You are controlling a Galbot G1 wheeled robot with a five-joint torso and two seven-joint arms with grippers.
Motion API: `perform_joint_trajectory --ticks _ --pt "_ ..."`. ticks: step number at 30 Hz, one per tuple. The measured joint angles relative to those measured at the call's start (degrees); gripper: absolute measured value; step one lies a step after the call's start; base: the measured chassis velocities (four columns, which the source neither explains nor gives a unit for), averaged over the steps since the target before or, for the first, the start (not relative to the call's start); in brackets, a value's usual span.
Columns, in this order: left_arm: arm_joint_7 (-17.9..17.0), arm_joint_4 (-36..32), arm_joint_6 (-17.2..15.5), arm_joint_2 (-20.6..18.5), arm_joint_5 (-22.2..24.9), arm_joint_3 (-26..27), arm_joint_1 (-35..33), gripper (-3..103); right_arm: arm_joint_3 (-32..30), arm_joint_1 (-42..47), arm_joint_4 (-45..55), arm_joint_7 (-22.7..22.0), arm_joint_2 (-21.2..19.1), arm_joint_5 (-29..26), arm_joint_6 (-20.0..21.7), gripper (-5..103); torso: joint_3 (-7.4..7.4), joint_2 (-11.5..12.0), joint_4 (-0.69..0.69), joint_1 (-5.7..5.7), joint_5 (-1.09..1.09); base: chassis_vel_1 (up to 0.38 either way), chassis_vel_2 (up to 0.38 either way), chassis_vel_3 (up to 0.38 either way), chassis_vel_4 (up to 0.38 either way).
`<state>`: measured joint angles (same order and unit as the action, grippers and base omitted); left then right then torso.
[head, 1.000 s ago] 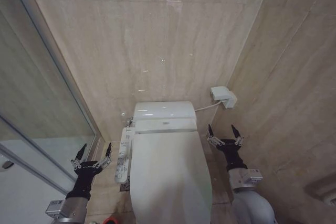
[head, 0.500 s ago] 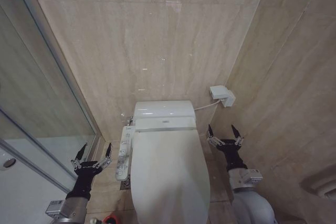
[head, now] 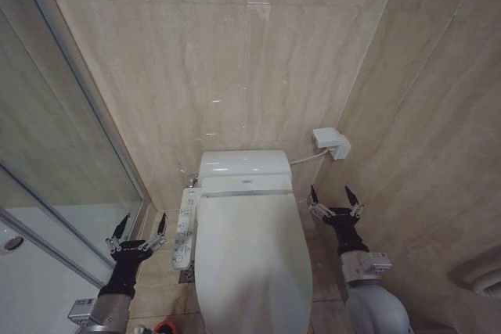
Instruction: Open the toilet lid, clean the toilet bowl with a toilet brush, close the toilet lid, and flush.
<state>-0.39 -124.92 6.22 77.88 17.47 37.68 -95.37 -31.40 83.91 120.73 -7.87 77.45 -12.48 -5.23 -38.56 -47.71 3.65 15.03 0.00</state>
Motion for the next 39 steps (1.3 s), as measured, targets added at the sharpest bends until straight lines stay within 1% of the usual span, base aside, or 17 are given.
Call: perform_joint_trajectory --ticks 34,37,38,39 --pt "0.0 0.0 0.0 0.0 0.0 0.0 0.0 100 0.0 0.0 0.0 0.0 0.0 0.0 0.0 100 0.00 0.0 0.00 0.00 0.00 0.000 0.000 0.000 0.000" --pt "0.0 0.0 -0.5 -0.1 0.1 0.1 0.4 100 0.0 0.0 0.0 0.0 0.0 0.0 0.0 100 0.00 0.0 0.00 0.00 0.00 0.000 0.000 0.000 0.000" --pt "0.0 0.1 -1.3 -0.3 0.3 0.2 1.0 100 0.0 0.0 0.0 0.0 0.0 0.0 0.0 100 0.00 0.0 -0.02 -0.01 0.00 0.000 0.000 0.000 0.000" --pt "-0.2 0.5 -3.4 -0.7 0.9 0.7 2.6 100 0.0 0.0 0.0 0.0 0.0 0.0 0.0 100 0.00 0.0 0.00 -0.01 0.00 0.000 0.000 0.000 0.000"
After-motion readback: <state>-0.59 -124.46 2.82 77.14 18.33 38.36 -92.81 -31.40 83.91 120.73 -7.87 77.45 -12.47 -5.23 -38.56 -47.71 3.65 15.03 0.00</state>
